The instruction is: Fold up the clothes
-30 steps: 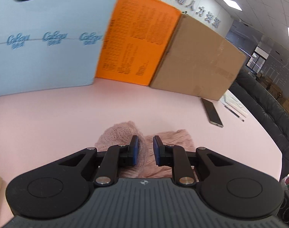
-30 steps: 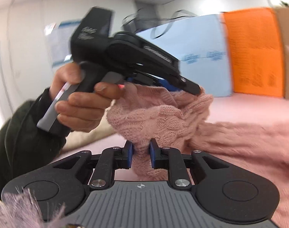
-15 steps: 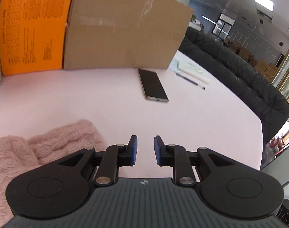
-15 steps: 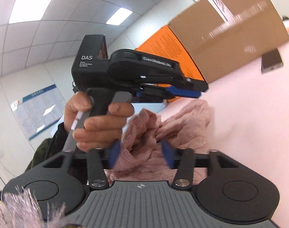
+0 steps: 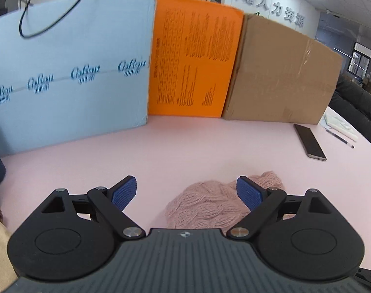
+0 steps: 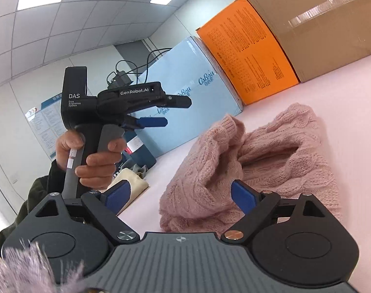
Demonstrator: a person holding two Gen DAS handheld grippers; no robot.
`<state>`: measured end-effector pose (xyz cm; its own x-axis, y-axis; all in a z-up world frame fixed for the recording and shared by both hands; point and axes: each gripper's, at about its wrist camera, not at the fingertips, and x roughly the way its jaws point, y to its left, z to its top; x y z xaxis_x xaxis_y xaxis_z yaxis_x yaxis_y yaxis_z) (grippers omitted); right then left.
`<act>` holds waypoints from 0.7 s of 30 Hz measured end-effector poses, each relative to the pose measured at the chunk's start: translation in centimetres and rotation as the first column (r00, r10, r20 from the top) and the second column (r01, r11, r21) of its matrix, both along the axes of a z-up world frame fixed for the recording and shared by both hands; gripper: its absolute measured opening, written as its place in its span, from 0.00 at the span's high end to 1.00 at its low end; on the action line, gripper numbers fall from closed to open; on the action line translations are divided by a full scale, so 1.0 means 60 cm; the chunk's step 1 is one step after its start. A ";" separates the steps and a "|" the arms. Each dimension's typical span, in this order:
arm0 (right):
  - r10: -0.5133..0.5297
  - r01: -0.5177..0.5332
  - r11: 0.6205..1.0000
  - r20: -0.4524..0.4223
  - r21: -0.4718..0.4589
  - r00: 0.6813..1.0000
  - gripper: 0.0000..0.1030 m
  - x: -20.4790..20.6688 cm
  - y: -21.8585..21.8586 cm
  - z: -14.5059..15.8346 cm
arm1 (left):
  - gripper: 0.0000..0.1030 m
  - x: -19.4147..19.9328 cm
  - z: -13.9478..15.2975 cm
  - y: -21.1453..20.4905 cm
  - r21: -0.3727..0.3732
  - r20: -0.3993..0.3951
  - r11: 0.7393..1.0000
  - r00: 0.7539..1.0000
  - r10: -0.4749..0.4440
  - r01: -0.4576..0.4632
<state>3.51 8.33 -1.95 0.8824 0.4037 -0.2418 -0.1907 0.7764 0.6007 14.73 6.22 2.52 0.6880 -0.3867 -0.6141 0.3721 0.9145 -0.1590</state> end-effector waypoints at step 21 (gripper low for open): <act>0.064 -0.070 0.994 0.064 0.087 0.996 0.89 -0.006 -0.013 0.019 | 0.77 0.014 -0.021 -0.063 -0.295 -0.036 0.946 0.988 -0.152 0.135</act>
